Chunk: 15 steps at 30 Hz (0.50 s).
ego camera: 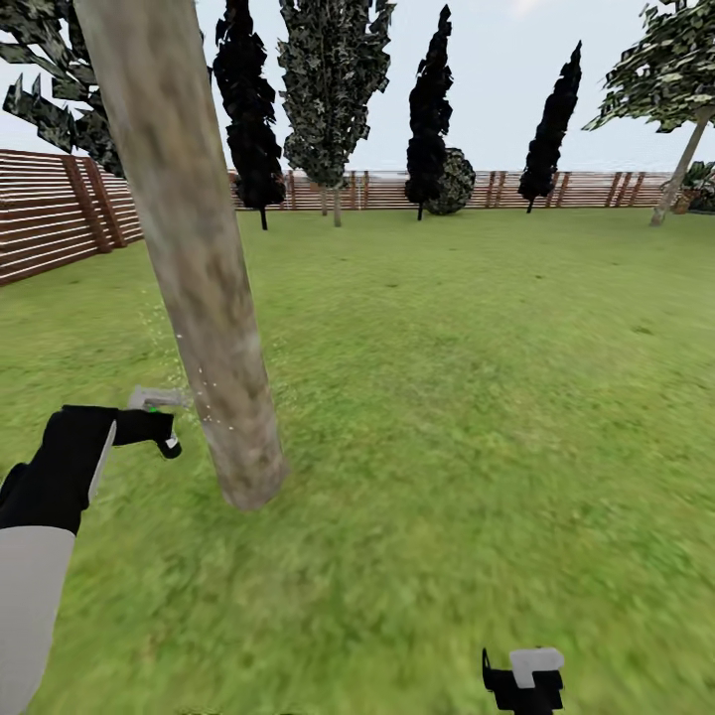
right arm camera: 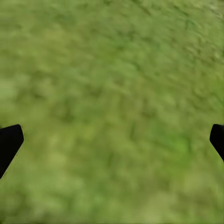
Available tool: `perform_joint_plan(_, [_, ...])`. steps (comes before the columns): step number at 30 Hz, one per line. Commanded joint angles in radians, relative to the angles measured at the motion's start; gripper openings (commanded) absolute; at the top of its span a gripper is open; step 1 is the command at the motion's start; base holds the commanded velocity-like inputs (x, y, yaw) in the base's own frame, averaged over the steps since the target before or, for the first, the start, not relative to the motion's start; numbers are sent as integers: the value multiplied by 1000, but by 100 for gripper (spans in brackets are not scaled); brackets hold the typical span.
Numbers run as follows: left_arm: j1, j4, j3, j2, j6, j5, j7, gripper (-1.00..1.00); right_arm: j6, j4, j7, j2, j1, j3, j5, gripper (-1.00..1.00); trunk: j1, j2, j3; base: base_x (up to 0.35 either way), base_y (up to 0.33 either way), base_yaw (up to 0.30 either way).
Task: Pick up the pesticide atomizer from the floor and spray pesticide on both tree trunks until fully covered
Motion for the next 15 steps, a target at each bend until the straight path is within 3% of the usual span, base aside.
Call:
perform_joint_plan(1, [-2, -12, 0, -5, 0, -5, -10, -100, -1, 0, 0, 0, 0, 0, 0, 100, 0, 0, 0, 92, -106, 60])
perform_joint_plan(5, [-18, -23, 1, -14, 26, -7, -12, -100, -1, 0, 0, -1, 0, 0, 1, 100, 0, 0, 0, 93, -224, 8])
perform_joint_plan(8, [-17, -66, 1, -9, 31, -10, -10, -100, 0, 0, 0, -2, 0, 0, 0, 100, 0, 0, 0, -158, -237, 0])
perform_joint_plan(12, [-15, -68, 0, -3, 36, -10, -10, -100, 0, 0, 0, -2, 0, 0, 0, 100, 0, 0, 0, -68, -59, 27])
perform_joint_plan(13, [-22, -69, -19, -21, 94, -8, -11, -100, 0, 0, 0, -2, 0, 0, 0, 100, 0, 0, 0, -3, -3, 230])
perform_joint_plan(15, [-59, -65, -100, -42, 135, -10, -11, -100, -1, 0, 0, -2, 0, 0, 0, 100, 0, 0, 0, -1, -1, 262])
